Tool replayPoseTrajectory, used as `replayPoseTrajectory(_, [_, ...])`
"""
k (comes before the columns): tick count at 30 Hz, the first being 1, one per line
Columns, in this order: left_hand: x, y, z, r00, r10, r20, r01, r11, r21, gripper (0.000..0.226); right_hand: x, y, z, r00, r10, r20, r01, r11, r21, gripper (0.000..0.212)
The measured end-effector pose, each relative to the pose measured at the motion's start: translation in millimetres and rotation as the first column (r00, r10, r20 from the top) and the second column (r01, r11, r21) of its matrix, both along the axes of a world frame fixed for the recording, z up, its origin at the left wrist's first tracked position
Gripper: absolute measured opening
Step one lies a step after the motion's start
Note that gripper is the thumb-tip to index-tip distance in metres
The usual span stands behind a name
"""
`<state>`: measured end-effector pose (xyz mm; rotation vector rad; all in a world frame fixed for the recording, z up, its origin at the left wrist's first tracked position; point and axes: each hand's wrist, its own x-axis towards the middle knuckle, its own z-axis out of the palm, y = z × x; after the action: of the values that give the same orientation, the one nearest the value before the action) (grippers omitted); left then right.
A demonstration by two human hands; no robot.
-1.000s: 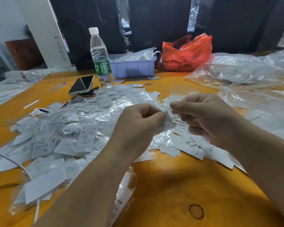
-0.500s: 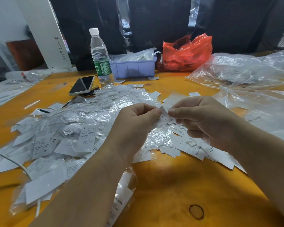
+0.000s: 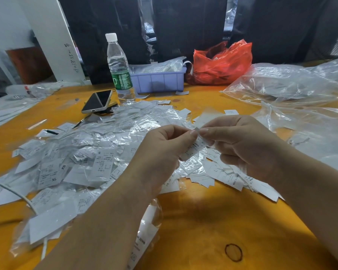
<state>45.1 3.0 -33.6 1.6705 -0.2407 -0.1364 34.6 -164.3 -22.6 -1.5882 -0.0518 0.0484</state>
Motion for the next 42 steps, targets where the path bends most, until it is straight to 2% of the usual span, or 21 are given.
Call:
replayPoseTrajectory(4, [1.1, -1.2, -1.1, 1.000, -0.019, -0.008, 0.019, 1.000, 0.022, 0.015, 0.5, 0.0, 2.2, 1.000, -0.017, -0.015, 0.018, 0.996, 0.090, 0.011])
replayPoseTrajectory(10, [0.2, -0.4, 1.0, 0.996, -0.066, -0.068, 0.066, 0.998, -0.006, 0.024, 0.1, -0.9, 3.8, 1.000, -0.006, -0.009, 0.007, 0.996, 0.086, 0.019])
replayPoseTrajectory(15, [-3.6, -0.6, 5.1, 0.988, -0.132, -0.078, 0.130, 0.991, -0.023, 0.045, 0.4, -2.7, 4.2, 1.000, -0.006, -0.001, 0.006, 0.996, 0.094, 0.019])
replayPoseTrajectory(21, [-2.1, 1.2, 4.3, 0.993, -0.091, -0.081, 0.091, 0.996, 0.000, 0.019, -1.7, -1.9, 5.1, 0.999, 0.035, -0.008, -0.035, 0.997, 0.066, 0.019])
replayPoseTrajectory(26, [-0.6, 1.5, 4.0, 0.996, -0.025, -0.080, 0.026, 1.000, 0.007, 0.013, -2.1, -1.3, 5.3, 0.999, 0.045, -0.022, -0.044, 0.998, 0.043, 0.039])
replayPoseTrajectory(30, [0.2, 1.6, 4.5, 0.998, 0.010, -0.057, -0.009, 1.000, 0.022, 0.013, -1.1, -1.2, 4.3, 0.999, 0.030, -0.028, -0.029, 0.999, 0.025, 0.034])
replayPoseTrajectory(34, [0.1, 0.4, 3.4, 1.000, 0.017, 0.003, -0.017, 1.000, 0.006, 0.013, -0.1, -1.9, 3.7, 0.999, 0.033, -0.028, -0.033, 0.999, -0.002, 0.014])
replayPoseTrajectory(42, [-0.6, 1.3, 3.1, 0.997, 0.027, 0.065, -0.027, 1.000, 0.002, 0.014, 0.7, -1.3, 2.3, 0.999, 0.033, -0.041, -0.032, 0.999, 0.011, 0.010])
